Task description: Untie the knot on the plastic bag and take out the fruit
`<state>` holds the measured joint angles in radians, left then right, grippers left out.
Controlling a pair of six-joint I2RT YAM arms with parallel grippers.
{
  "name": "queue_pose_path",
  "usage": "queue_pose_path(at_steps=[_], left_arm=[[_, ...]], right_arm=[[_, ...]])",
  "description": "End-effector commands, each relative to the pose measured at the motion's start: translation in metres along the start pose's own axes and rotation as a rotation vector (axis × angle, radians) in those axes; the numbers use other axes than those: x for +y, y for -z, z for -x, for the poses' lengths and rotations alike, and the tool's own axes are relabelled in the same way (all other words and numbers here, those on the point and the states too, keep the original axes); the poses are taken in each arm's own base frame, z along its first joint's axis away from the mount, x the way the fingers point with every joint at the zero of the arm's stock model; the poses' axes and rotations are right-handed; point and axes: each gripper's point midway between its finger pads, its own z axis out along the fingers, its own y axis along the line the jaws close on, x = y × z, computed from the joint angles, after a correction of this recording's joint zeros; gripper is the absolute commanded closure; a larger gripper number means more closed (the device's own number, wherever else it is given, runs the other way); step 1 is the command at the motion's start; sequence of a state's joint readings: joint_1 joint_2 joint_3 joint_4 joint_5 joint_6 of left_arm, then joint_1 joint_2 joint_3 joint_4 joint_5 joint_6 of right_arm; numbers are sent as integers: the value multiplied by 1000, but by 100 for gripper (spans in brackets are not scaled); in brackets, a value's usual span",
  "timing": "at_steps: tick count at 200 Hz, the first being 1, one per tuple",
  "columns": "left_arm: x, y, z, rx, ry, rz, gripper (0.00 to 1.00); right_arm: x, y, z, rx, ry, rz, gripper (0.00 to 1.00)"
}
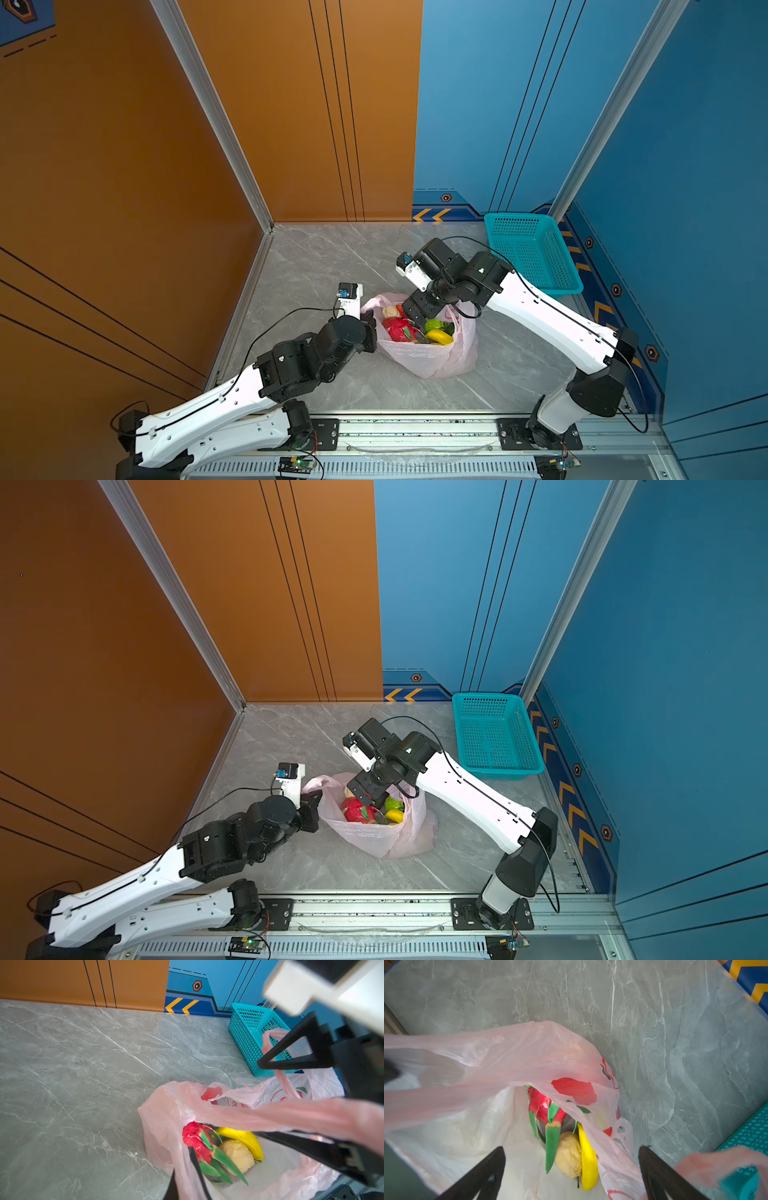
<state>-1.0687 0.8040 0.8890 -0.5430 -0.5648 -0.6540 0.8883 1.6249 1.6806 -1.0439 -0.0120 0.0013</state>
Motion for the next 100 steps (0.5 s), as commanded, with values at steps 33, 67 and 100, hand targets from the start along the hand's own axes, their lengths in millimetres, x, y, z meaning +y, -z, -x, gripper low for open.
queue_pose_path(at_steps=[33,67,100], left_arm=[[-2,2,1,0,3,-32,100],[-4,0,-5,22,12,-39,100],[-9,-4,-10,41,6,-43,100]], right_arm=[[-42,-56,8,-8,119,-191,1],[-107,-62,23,-35,3,-414,9],[-161,-50,45,-60,-54,-578,14]])
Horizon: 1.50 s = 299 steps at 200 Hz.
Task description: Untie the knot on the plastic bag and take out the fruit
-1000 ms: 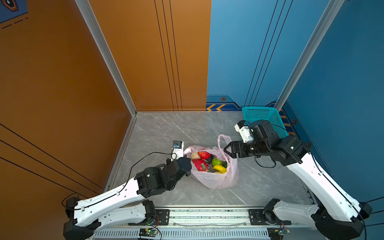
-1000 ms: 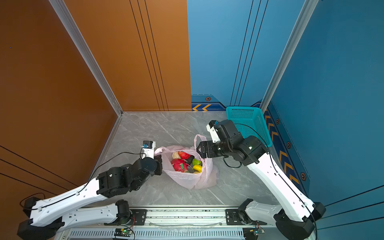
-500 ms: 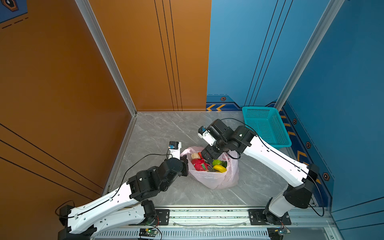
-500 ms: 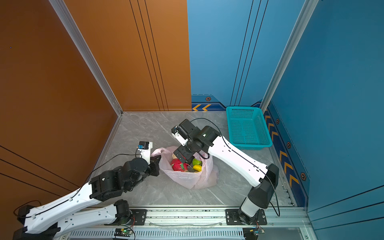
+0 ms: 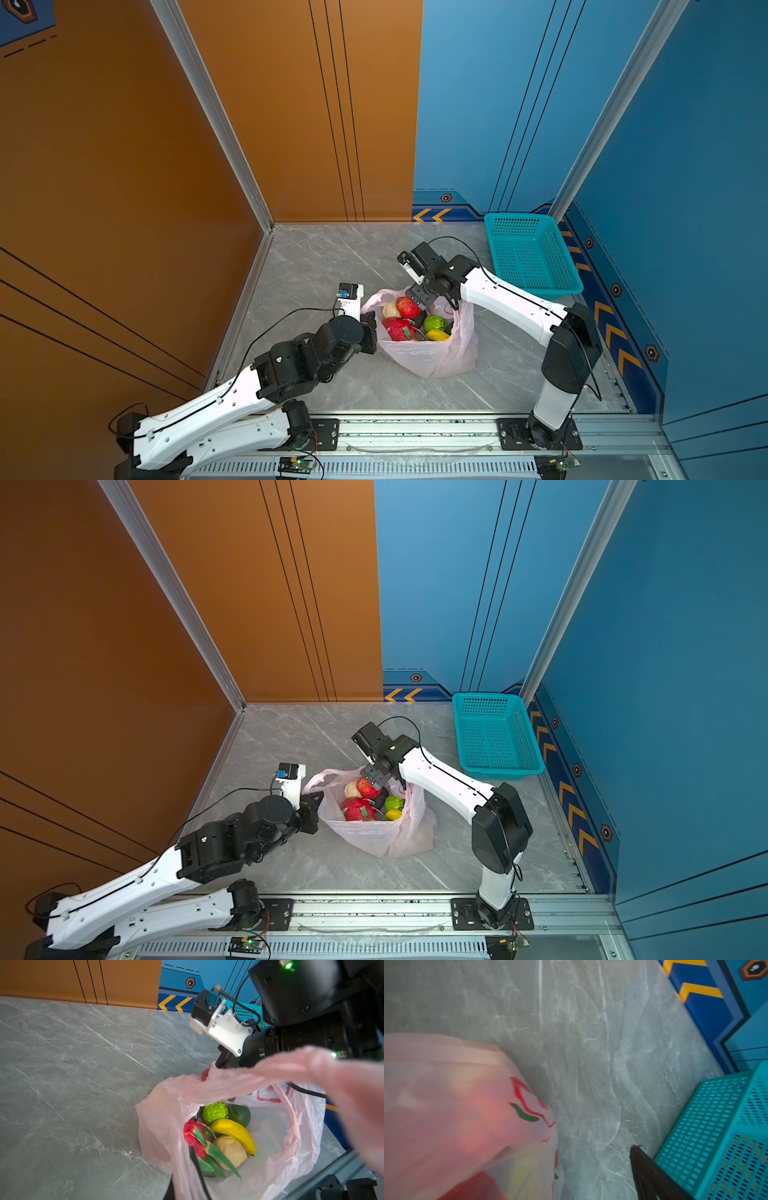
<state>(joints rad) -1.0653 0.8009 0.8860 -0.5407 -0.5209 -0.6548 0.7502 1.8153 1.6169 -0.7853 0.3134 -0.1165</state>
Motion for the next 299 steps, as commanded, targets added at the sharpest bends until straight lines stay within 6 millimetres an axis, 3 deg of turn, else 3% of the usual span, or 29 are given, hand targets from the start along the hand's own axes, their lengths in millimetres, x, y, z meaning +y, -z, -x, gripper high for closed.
queue_pose_path(at_steps=[1,7,19,46,53,74,89,117,152,195,218,256,280,299], left_arm=[[-4,-4,-6,20,1,-8,100],[-5,-6,-7,23,-3,-7,100],[-6,-8,-9,31,-8,-3,100],[-13,-12,-8,39,-26,-13,100],[-14,-13,-7,40,-34,-17,86],[-15,-7,1,27,-48,-38,27],[-11,0,10,2,-52,-51,0],[5,13,32,-31,-41,-28,2],[-4,21,71,-46,-89,11,2],[-52,16,109,-70,-248,-49,2],[-78,2,109,-24,-316,-107,2],[-108,-27,91,84,-373,-178,2],[-99,-46,73,166,-417,-121,2],[-79,-61,54,227,-429,-64,2]], right_arm=[[-55,10,36,-90,-73,-187,14],[-72,5,35,-82,-104,-205,14],[-82,3,41,-91,-128,-207,15],[-81,2,51,-105,-126,-162,15],[-78,1,52,-107,-122,-145,16],[-67,0,51,-114,-118,-84,16],[-60,2,52,-122,-115,-47,17],[-54,4,52,-126,-119,-13,18],[-50,3,49,-115,-128,8,18],[-42,-1,45,-90,-141,40,18],[-42,-2,43,-79,-147,45,18],[-43,3,40,-75,-165,62,18],[-46,5,38,-76,-180,72,18],[-48,8,37,-80,-203,93,18]])
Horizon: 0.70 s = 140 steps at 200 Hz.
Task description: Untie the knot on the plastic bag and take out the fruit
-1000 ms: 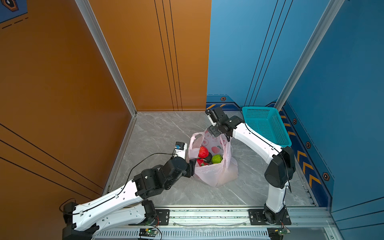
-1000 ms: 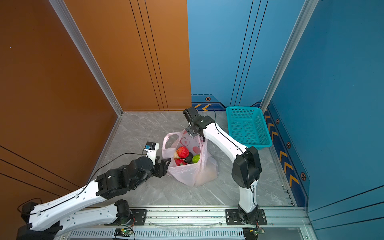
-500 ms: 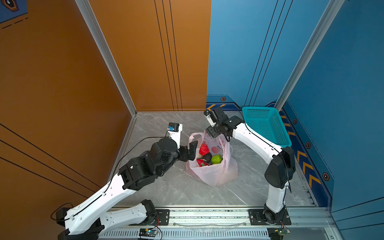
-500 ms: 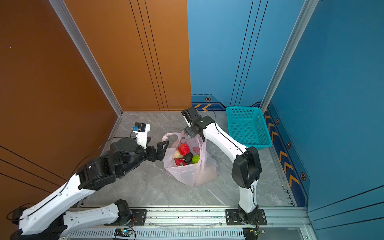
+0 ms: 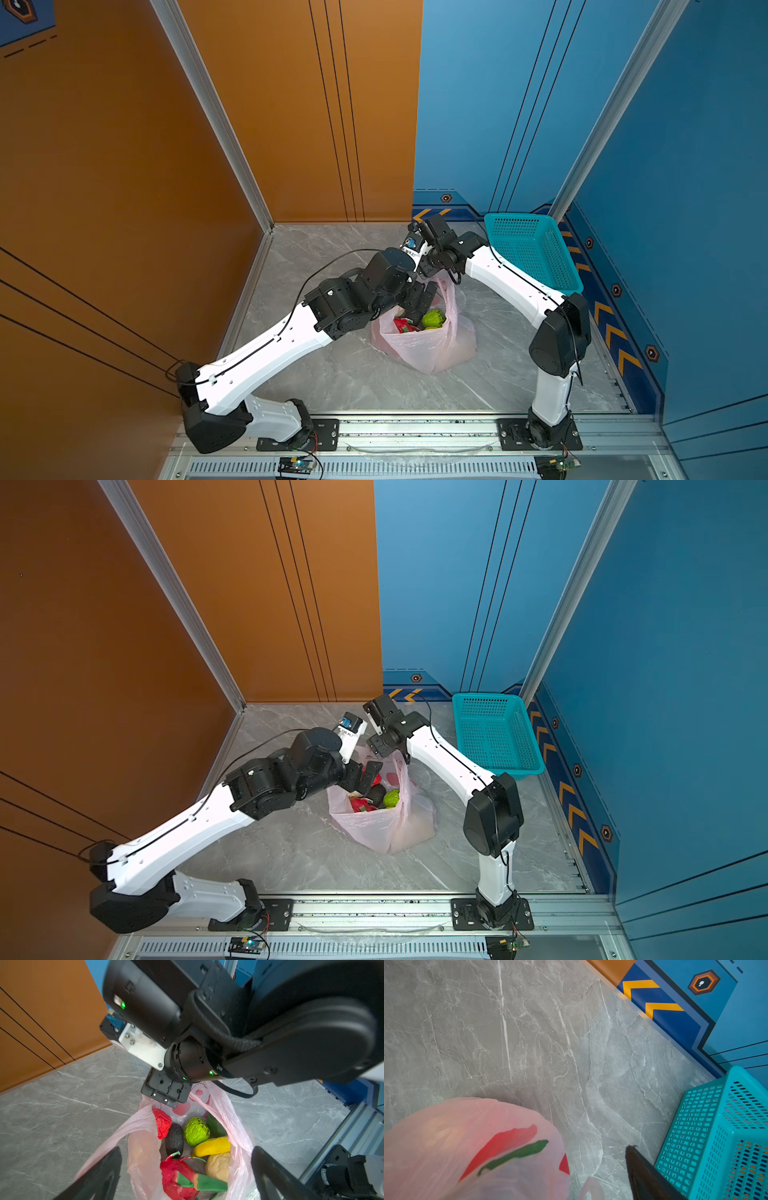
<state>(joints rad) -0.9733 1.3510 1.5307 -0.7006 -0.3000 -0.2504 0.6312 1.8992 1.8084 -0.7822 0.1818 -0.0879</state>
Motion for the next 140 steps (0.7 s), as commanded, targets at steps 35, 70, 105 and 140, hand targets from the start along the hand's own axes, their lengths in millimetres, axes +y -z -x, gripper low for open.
queue_pose_path(at_steps=[35,70,105,140], left_arm=[[46,-28,-67,208,-2,118,2],[68,-46,-105,324,51,126,2],[71,-57,-116,340,177,55,2],[69,-67,-114,289,356,-109,46]], right_arm=[[-7,17,-3,4,-62,49,18],[-9,17,-5,6,-66,55,18],[-13,19,-6,3,-79,59,18],[-11,30,-2,-21,-105,89,18]])
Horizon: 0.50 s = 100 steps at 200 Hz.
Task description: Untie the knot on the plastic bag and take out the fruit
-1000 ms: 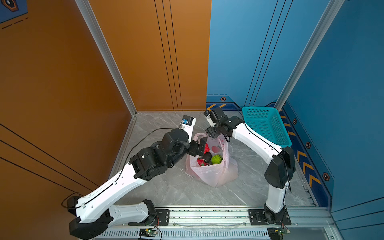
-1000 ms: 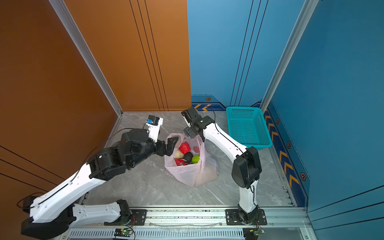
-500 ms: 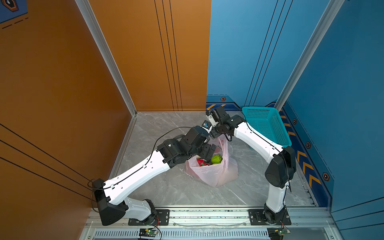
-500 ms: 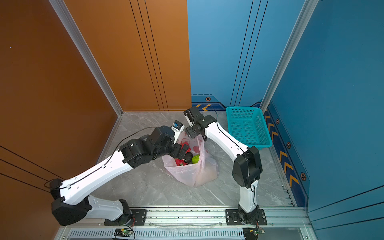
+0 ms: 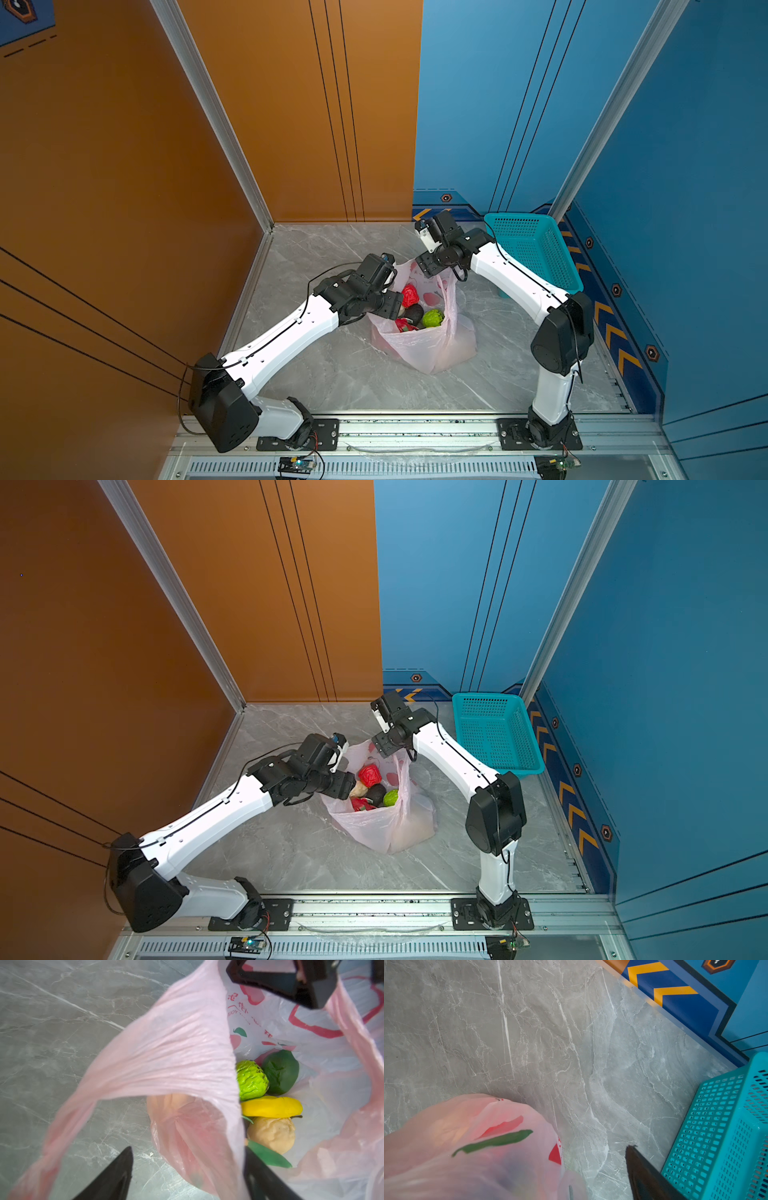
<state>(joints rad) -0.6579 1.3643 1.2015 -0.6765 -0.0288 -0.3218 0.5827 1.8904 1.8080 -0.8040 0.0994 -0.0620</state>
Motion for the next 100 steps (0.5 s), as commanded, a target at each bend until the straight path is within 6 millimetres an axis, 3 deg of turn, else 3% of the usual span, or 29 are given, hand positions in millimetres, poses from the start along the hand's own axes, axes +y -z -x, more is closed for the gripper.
queue_pose_path(at_steps=[1,22,51,85,100], left_arm=[[-16,1,8,-31,95,-193,47],[-18,3,16,-64,143,-265,69],[-23,15,31,-116,221,-363,100],[-26,38,42,-198,298,-423,100],[-27,45,44,-222,325,-444,100]], right_arm=[[0,30,4,-37,-43,36,18],[6,39,-3,-38,-70,73,17],[19,77,-3,-69,-111,131,14],[41,124,-8,-69,-176,186,13],[46,135,-17,-41,-220,173,13]])
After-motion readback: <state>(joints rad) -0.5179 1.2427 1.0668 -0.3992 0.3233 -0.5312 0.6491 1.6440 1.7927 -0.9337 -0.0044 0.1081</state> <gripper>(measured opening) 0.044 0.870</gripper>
